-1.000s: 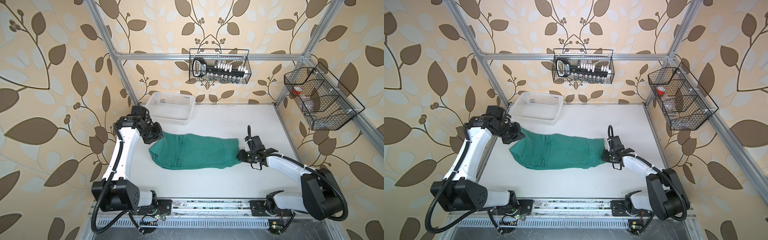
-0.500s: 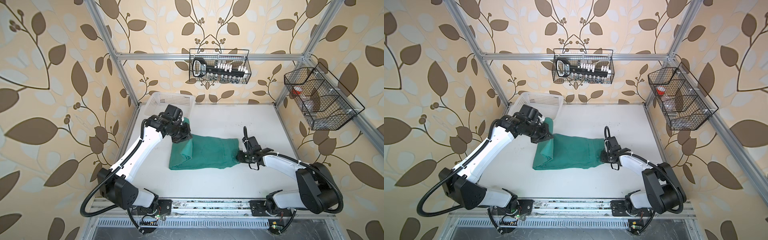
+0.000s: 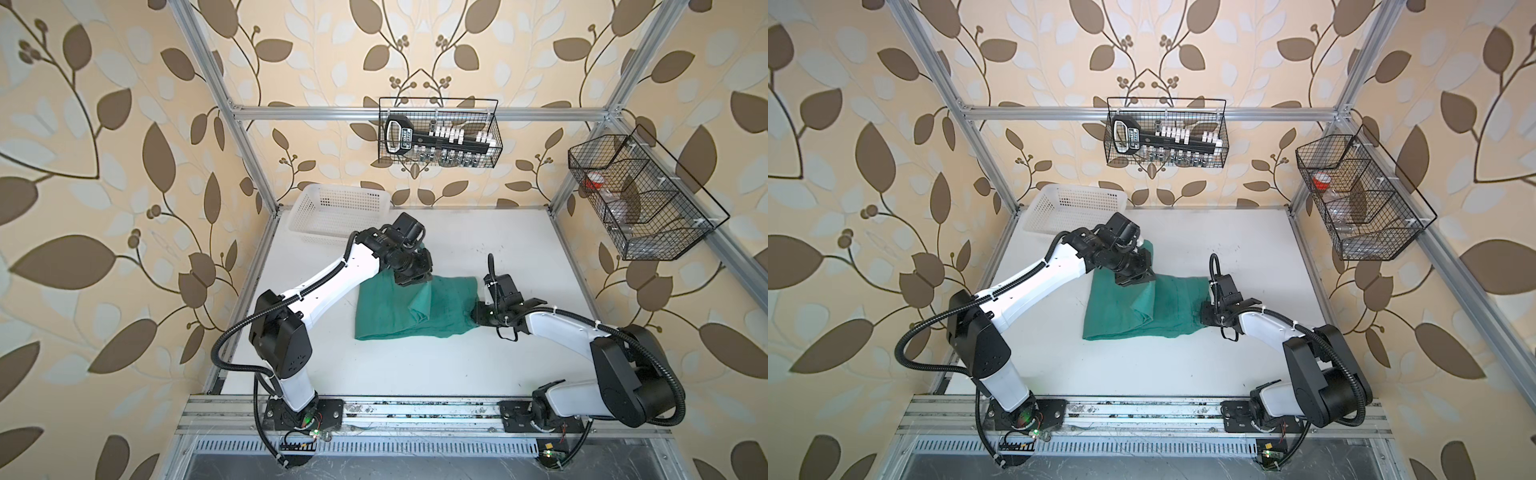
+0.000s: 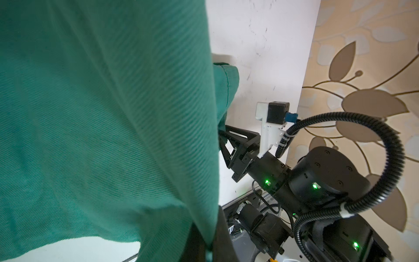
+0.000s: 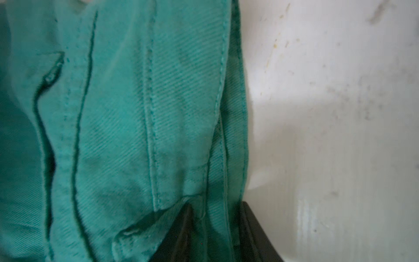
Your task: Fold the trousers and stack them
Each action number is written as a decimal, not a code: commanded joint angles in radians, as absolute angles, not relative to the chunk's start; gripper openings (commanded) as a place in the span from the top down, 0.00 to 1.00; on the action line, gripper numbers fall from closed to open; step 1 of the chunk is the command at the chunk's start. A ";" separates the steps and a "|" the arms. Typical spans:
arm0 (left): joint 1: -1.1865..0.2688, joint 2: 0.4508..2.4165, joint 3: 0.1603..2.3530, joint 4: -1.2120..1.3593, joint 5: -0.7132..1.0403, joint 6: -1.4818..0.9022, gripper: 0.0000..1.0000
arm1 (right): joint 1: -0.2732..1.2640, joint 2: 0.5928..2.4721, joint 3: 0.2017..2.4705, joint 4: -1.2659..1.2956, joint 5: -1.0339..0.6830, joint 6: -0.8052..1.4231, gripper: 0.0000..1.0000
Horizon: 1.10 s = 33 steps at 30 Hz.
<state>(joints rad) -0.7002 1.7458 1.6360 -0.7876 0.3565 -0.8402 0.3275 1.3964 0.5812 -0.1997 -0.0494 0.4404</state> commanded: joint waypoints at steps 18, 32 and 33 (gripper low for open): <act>-0.843 2.008 1.931 -0.702 0.374 -0.933 1.00 | 0.329 1.390 0.523 -0.152 -0.135 0.448 0.65; -0.870 2.185 1.983 -0.672 0.429 -0.941 0.87 | 0.230 1.172 0.529 -0.240 -0.239 0.454 0.60; -0.874 2.185 1.987 -0.675 0.432 -0.933 0.83 | 0.218 1.157 0.532 -0.252 -0.239 0.452 0.59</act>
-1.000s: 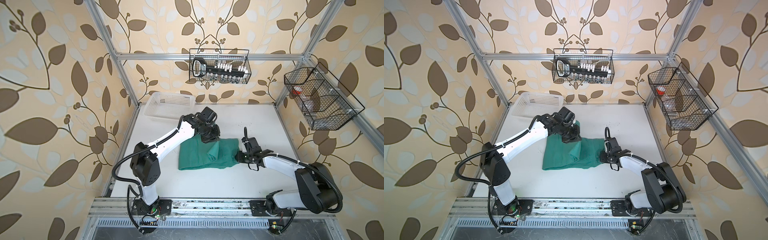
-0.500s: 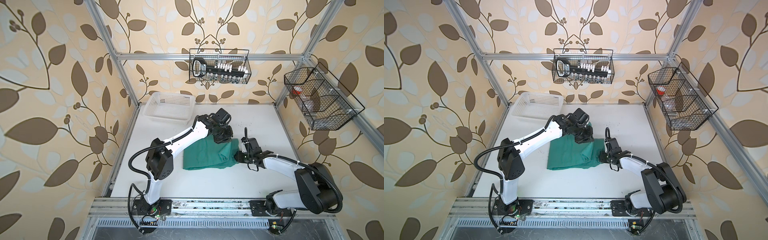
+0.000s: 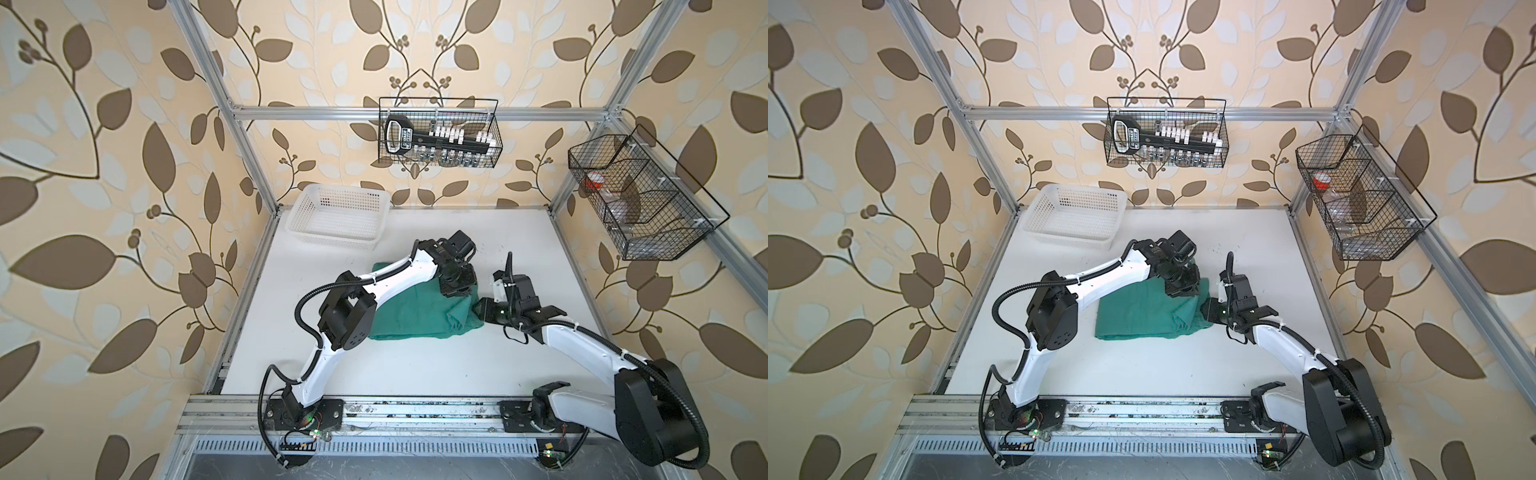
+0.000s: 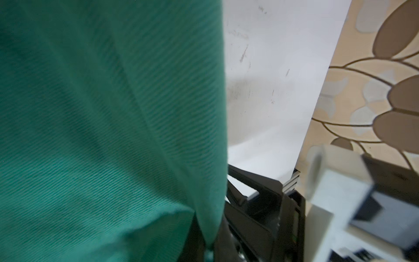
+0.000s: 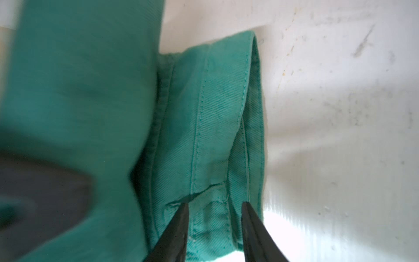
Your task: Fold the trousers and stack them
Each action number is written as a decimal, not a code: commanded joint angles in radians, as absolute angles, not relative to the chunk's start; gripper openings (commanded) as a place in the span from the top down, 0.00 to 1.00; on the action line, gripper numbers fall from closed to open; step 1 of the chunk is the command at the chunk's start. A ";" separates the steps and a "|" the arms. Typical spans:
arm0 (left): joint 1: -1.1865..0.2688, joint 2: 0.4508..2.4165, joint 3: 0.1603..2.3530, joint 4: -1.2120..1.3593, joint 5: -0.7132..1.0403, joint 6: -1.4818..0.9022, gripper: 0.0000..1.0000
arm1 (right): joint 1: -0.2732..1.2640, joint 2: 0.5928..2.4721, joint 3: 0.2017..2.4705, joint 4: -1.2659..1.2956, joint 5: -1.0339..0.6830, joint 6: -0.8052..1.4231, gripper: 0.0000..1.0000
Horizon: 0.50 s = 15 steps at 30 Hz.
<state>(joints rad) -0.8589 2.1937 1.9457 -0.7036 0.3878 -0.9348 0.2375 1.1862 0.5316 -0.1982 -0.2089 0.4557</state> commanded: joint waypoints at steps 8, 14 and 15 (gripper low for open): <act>-0.877 2.155 2.020 -0.715 0.414 -0.881 0.52 | 0.139 1.012 0.622 -0.422 -0.119 0.427 0.56; -0.852 2.029 1.964 -0.815 0.324 -0.780 0.48 | 0.127 0.961 0.709 -0.472 -0.220 0.397 0.57; -0.837 1.996 1.930 -0.822 0.300 -0.766 0.46 | 0.141 0.961 0.709 -0.456 -0.265 0.407 0.58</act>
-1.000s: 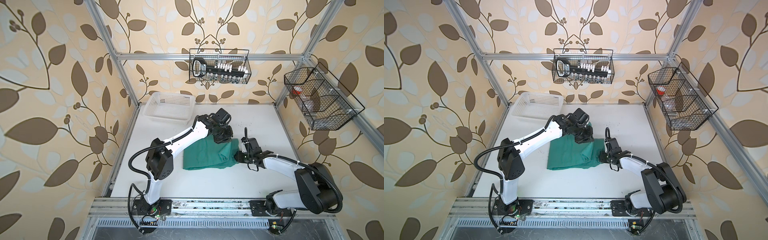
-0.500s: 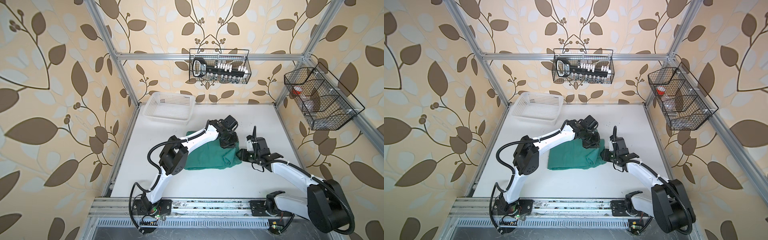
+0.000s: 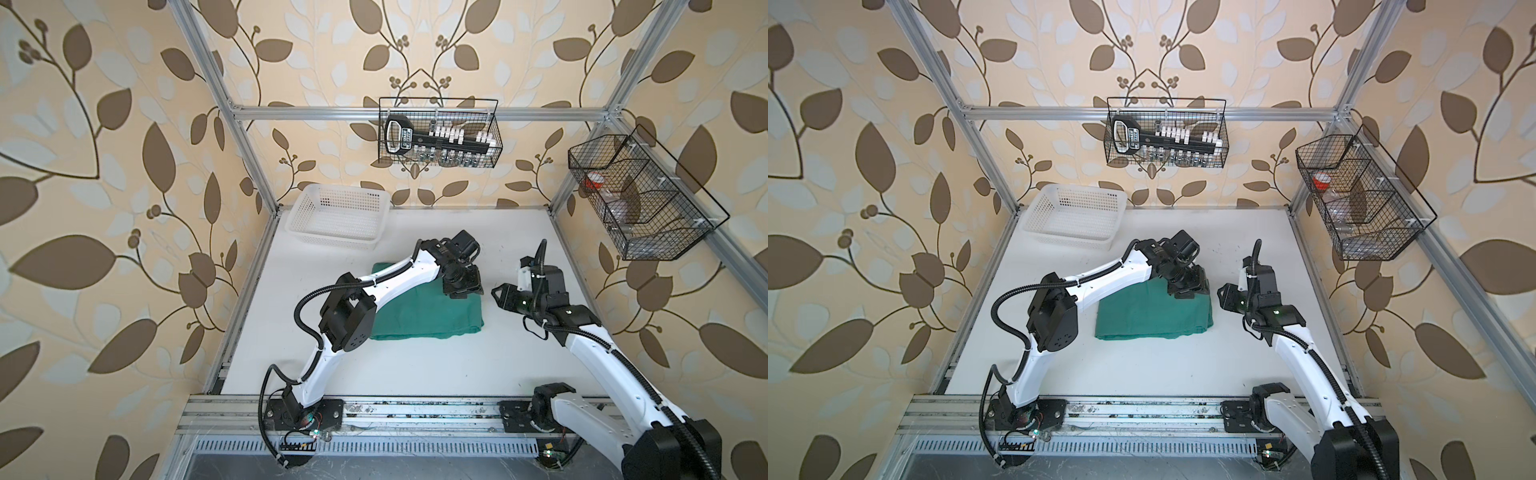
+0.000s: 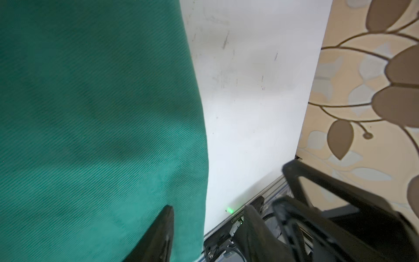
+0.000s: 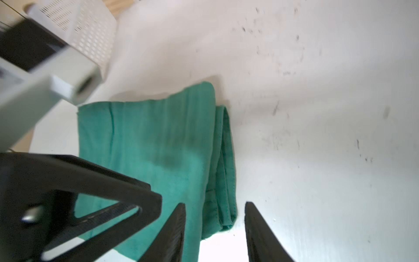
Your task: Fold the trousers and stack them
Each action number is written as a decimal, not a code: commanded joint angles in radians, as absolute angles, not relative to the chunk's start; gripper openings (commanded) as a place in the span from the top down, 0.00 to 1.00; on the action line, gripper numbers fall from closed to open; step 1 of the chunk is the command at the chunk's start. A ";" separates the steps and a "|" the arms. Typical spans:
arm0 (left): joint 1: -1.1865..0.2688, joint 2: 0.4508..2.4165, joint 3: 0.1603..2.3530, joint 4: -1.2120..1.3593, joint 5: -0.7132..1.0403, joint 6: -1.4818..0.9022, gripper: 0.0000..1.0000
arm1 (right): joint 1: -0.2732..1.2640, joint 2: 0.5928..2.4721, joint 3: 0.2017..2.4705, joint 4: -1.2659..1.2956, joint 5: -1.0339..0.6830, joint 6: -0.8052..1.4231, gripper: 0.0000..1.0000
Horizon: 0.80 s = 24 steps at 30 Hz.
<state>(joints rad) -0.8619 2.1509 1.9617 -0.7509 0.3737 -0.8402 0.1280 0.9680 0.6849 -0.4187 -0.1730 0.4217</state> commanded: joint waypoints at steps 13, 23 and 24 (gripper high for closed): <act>-0.579 1.802 1.498 -0.806 0.154 -0.640 0.43 | 0.411 1.167 0.581 -0.247 -0.160 0.476 0.64; -0.488 1.883 1.379 -0.727 0.128 -0.573 0.38 | 0.390 1.264 0.468 -0.247 -0.006 0.486 0.62; -0.478 1.892 1.375 -0.718 0.129 -0.571 0.38 | 0.389 1.256 0.473 -0.257 -0.002 0.478 0.61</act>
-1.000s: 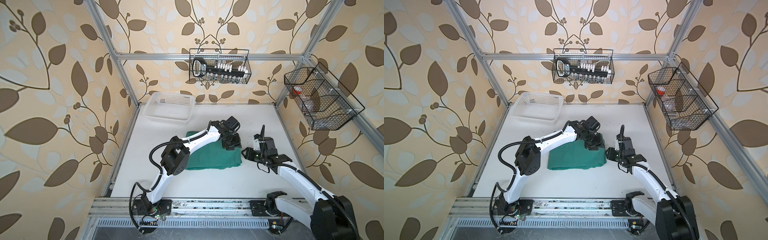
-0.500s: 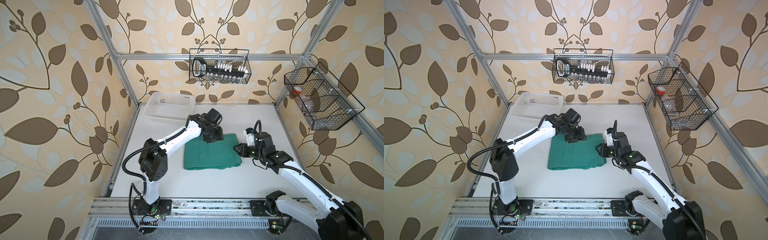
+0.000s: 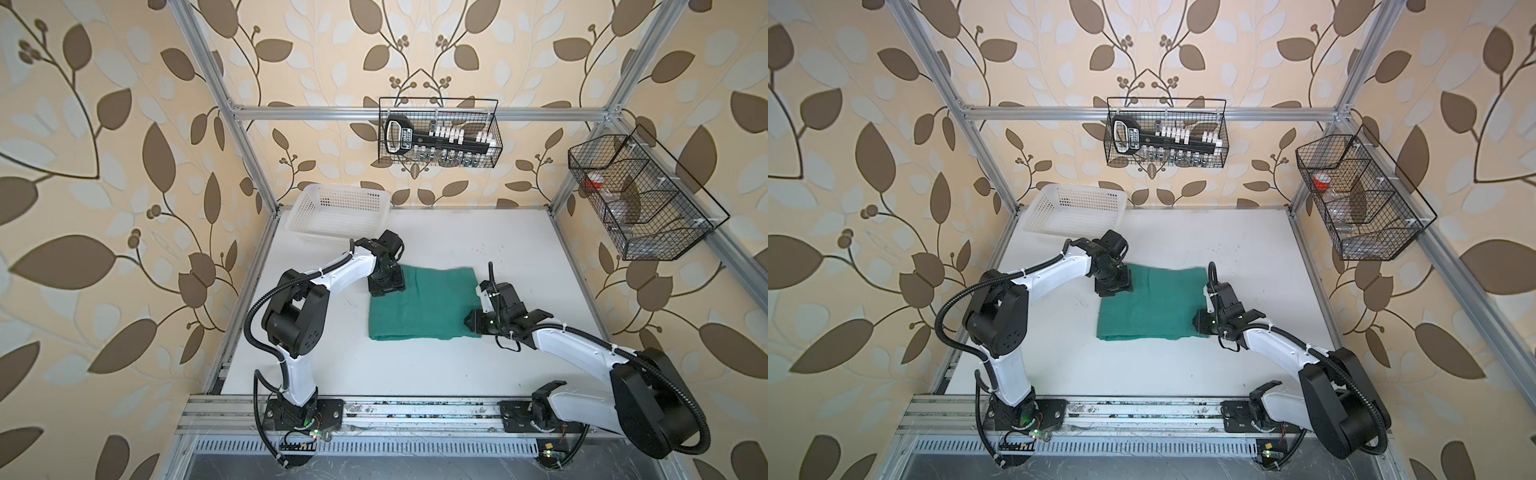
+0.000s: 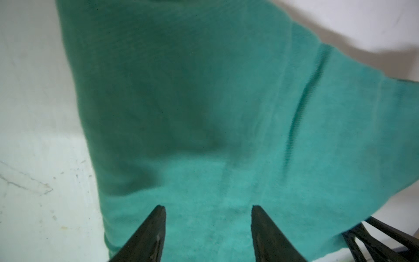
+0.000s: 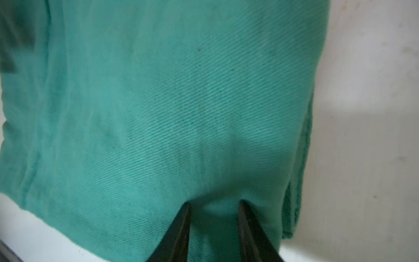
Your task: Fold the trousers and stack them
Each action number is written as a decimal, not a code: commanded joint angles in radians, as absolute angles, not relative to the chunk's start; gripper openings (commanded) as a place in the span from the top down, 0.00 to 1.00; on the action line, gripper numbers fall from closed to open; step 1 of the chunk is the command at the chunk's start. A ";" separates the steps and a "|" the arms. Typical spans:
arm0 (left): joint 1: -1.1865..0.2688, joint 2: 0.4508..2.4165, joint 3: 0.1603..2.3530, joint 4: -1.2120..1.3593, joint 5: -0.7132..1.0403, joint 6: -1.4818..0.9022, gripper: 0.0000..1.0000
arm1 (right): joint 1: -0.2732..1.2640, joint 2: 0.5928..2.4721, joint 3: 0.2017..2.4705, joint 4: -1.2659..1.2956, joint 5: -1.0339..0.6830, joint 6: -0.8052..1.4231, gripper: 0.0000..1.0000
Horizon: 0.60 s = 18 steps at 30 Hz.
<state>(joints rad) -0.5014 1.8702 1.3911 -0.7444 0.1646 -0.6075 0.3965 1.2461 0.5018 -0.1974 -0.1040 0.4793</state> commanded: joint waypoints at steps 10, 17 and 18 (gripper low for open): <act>-0.448 1.819 1.396 -0.761 0.107 -0.501 0.30 | 0.627 1.107 0.657 -0.313 0.273 0.407 0.27; -0.421 1.650 1.381 -0.834 0.067 -0.414 0.14 | 0.850 1.341 0.710 -0.124 0.405 0.508 0.15; -0.417 1.618 1.371 -0.835 0.060 -0.404 0.08 | 0.870 1.382 0.721 -0.093 0.402 0.527 0.14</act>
<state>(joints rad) -0.4362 1.7309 1.3804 -0.7891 0.1024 -0.4648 0.8291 1.3045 0.6857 -0.1753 0.3260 0.4656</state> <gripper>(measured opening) 0.889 0.855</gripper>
